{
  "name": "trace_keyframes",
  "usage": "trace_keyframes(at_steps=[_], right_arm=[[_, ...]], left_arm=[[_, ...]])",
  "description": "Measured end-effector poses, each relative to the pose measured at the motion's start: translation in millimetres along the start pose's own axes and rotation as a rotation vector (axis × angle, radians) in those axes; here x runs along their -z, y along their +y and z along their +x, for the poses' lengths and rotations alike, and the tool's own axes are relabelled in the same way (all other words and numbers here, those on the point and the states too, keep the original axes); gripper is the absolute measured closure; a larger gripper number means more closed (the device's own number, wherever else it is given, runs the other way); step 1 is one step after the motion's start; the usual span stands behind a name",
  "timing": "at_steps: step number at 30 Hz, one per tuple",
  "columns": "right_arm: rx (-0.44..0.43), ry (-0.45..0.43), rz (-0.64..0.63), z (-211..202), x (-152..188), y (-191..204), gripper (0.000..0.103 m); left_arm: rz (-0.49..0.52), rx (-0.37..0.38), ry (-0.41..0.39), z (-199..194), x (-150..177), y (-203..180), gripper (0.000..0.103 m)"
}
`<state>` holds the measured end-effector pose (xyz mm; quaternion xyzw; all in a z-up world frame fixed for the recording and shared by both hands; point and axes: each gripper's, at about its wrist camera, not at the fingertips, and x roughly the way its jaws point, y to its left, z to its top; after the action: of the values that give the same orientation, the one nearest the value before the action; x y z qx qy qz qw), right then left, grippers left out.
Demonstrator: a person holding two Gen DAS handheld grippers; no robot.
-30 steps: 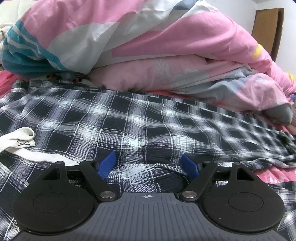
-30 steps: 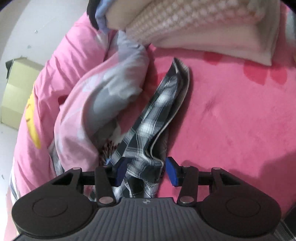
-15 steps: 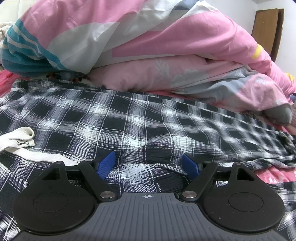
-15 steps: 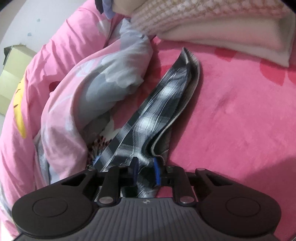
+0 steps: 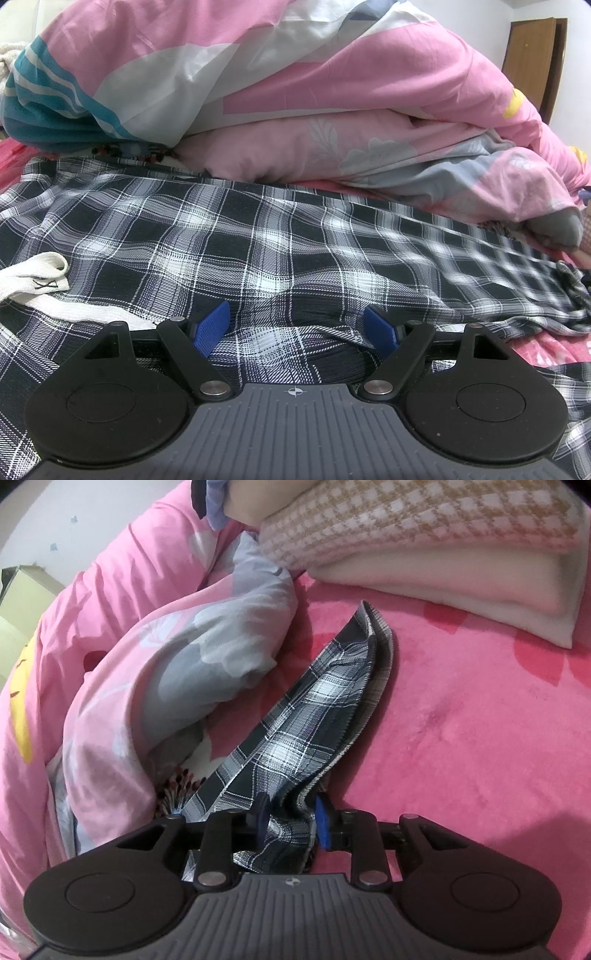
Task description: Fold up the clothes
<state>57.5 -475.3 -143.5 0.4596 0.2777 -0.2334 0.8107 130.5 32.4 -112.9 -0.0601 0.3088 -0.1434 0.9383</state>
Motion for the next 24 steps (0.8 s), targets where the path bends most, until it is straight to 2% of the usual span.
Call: trace_keyframes(at_steps=[4,10,13,18,19,21,22,23,24], right_arm=[[0.002,0.001,-0.011,1.2,0.0,0.7,0.075],[0.012,-0.031,0.038,-6.0,-4.0,-8.2,0.075],[0.02,-0.029,0.037,-6.5,-6.1,-11.9,0.07],[-0.028,0.005,0.031,1.2,-6.8,-6.6,0.069],[-0.029,-0.001,0.016,1.8,-5.9,-3.1,0.07],[-0.031,-0.013,-0.022,2.1,-4.5,3.5,0.08],[-0.032,-0.021,-0.034,1.6,-4.5,5.5,0.085],[-0.032,-0.03,-0.042,0.6,-4.8,6.6,0.096],[-0.032,-0.038,-0.051,-0.5,-5.1,7.8,0.1]], left_arm=[[0.0,-0.001,0.0,0.1,0.1,-0.2,0.023],[-0.001,0.0,0.0,-0.1,0.0,-1.4,0.023],[0.001,-0.002,0.0,-0.3,0.4,-1.6,0.022],[0.001,-0.002,-0.001,-0.7,0.5,-1.5,0.022],[0.0,-0.002,-0.001,-0.8,0.5,-1.4,0.022],[0.0,-0.002,-0.001,-0.9,0.6,-1.4,0.022],[0.0,-0.002,-0.001,-1.0,0.6,-1.4,0.022],[0.0,-0.002,-0.001,-1.1,0.7,-1.3,0.022],[0.0,-0.002,-0.001,-1.2,0.8,-1.3,0.022]])
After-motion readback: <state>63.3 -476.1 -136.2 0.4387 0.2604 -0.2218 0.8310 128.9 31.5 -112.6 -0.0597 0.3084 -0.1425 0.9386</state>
